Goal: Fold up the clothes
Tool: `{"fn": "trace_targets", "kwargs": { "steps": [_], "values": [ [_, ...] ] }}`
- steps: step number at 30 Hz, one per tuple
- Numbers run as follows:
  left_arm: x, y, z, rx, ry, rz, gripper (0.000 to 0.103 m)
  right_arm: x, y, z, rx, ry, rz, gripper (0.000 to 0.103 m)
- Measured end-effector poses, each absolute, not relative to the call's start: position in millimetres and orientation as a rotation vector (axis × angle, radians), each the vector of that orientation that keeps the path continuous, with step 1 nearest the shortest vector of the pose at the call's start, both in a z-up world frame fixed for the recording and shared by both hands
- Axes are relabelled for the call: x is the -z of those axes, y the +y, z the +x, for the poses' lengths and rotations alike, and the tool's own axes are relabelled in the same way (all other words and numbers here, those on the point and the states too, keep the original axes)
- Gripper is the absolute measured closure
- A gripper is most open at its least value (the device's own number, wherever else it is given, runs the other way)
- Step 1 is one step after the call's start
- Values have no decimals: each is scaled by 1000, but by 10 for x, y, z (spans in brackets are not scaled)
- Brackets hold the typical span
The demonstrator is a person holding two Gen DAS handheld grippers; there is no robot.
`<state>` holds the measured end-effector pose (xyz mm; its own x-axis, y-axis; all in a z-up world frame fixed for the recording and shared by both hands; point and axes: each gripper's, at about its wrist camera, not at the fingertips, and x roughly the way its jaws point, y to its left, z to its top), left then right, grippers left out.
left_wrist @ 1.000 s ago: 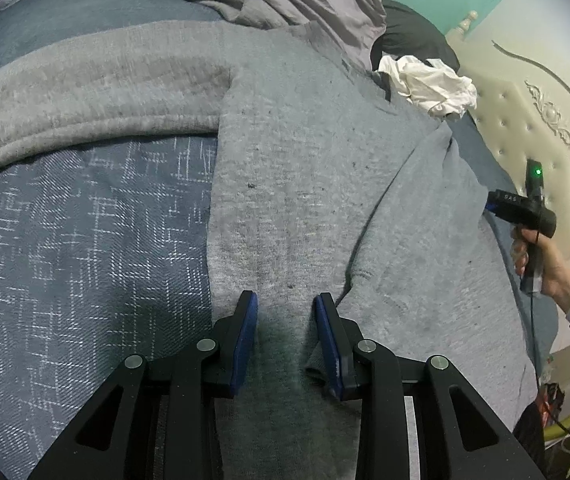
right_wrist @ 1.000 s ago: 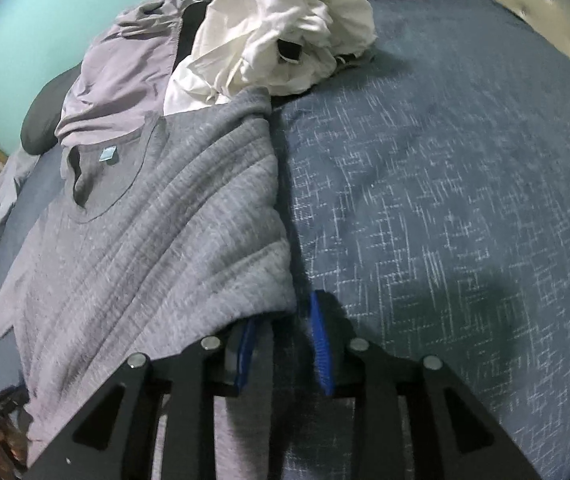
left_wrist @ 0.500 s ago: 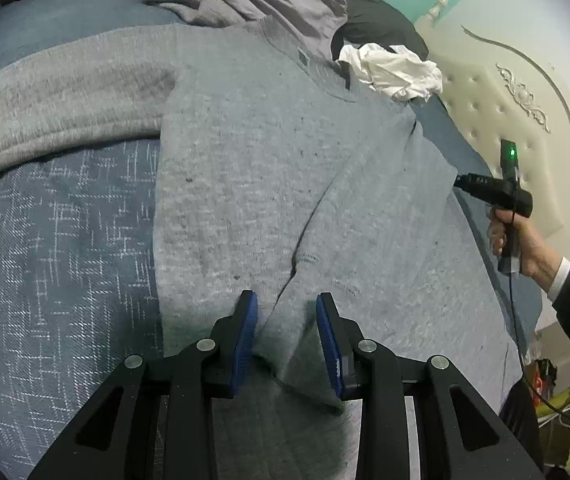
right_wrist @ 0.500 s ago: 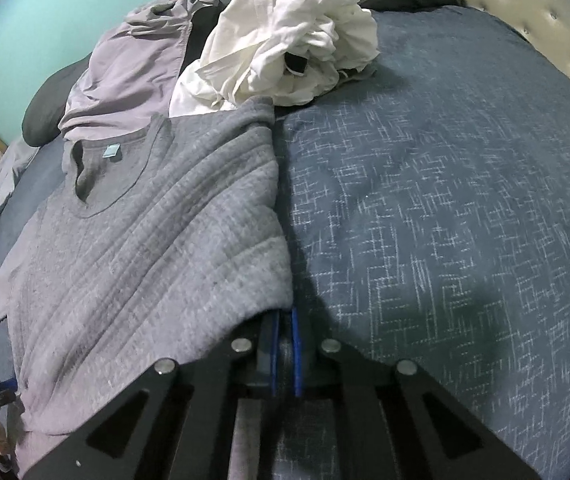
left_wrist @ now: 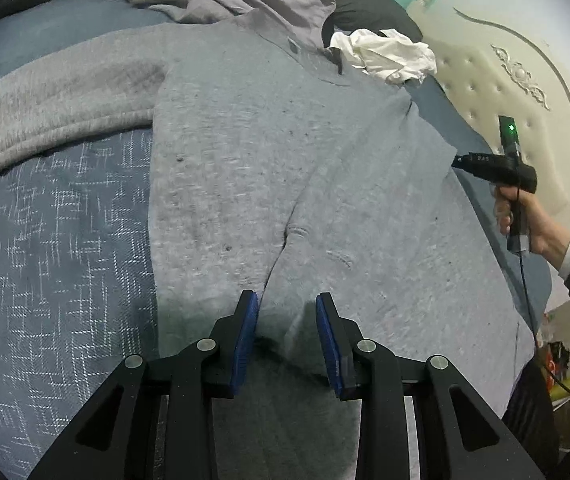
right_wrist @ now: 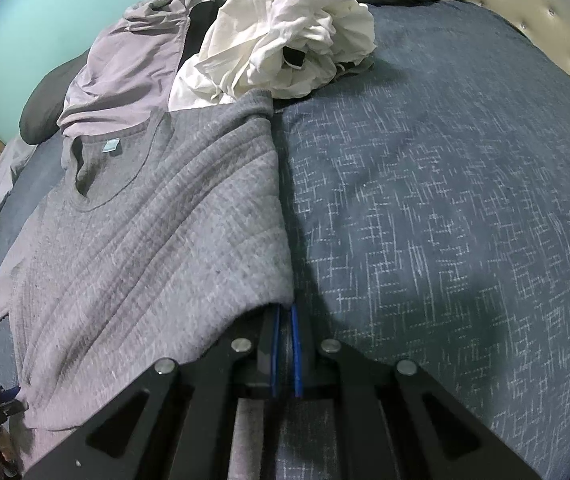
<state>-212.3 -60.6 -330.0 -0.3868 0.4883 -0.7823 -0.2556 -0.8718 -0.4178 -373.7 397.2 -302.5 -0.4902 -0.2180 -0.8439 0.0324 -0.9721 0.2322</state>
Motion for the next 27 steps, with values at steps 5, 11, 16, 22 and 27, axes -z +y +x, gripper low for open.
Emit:
{"fn": "trace_targets", "kwargs": {
  "steps": [5, 11, 16, 22, 27],
  "values": [
    [3254, -632, -2109, -2279, -317, -1376, 96, 3023, 3963, -3730, 2578, -273, 1514, 98],
    [3011, -680, -2058, -2319, -310, -1291, 97, 3006, 3962, -3727, 2583, -278, 1507, 98],
    [2850, -849, -2015, -2361, -323, -1247, 97, 3005, 3957, -3724, 2587, -277, 1499, 98],
    [3141, -916, -2085, -2342, -345, -1370, 97, 3026, 3944, -3706, 2579, -244, 1511, 98],
    [3195, -920, -2118, -2338, -356, -1395, 96, 2936, 4048, -3674, 2542, -276, 1532, 98]
  ]
}}
